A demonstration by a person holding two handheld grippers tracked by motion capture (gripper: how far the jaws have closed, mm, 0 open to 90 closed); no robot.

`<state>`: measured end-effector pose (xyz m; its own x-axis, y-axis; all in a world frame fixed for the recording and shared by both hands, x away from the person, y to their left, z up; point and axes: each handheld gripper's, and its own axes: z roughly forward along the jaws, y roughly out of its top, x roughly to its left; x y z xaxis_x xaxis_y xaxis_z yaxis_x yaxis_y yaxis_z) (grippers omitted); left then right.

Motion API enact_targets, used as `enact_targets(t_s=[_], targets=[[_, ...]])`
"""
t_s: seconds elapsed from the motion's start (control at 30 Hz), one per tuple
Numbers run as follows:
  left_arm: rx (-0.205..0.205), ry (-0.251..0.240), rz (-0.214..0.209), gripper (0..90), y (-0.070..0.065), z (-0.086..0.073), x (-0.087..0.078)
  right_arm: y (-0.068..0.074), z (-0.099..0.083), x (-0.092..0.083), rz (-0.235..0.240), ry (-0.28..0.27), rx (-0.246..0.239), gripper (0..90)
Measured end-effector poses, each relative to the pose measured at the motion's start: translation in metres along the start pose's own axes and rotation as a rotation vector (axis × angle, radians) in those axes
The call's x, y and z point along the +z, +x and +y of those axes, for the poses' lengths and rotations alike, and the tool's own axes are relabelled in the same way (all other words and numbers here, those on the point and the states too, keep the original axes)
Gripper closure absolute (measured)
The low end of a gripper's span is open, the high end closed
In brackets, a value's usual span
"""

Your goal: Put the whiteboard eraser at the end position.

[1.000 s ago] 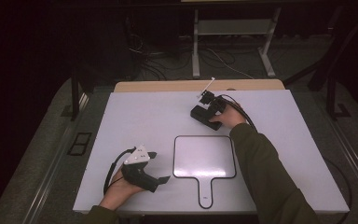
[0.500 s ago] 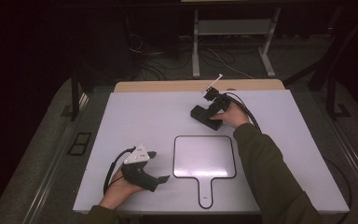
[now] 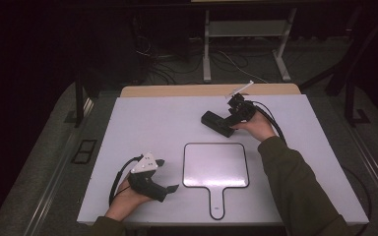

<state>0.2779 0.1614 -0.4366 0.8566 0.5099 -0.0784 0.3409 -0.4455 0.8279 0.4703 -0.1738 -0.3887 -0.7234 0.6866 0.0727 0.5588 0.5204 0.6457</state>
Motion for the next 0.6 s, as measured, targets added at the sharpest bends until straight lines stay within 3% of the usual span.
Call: enact_targets(t_s=[0.2, 0.3, 0.47, 0.6], targets=[[-0.007, 0.003, 0.002, 0.0, 0.001, -0.002, 0.001, 0.006, -0.014, -0.011, -0.02, -0.039, 0.008, 18.0], [-0.023, -0.01, -0.003, 0.0, 0.001, -0.002, 0.0, 0.007, -0.02, -0.014, 0.03, -0.058, 0.037, 18.0], [-0.024, -0.008, 0.001, 0.0, 0.001, -0.003, 0.0, 0.01, -0.03, -0.02, 0.038, -0.087, 0.013, 18.0], [-0.027, -0.008, 0.001, 0.0, 0.001, -0.003, 0.0, 0.011, -0.039, -0.025, 0.053, -0.119, 0.03, 18.0]])
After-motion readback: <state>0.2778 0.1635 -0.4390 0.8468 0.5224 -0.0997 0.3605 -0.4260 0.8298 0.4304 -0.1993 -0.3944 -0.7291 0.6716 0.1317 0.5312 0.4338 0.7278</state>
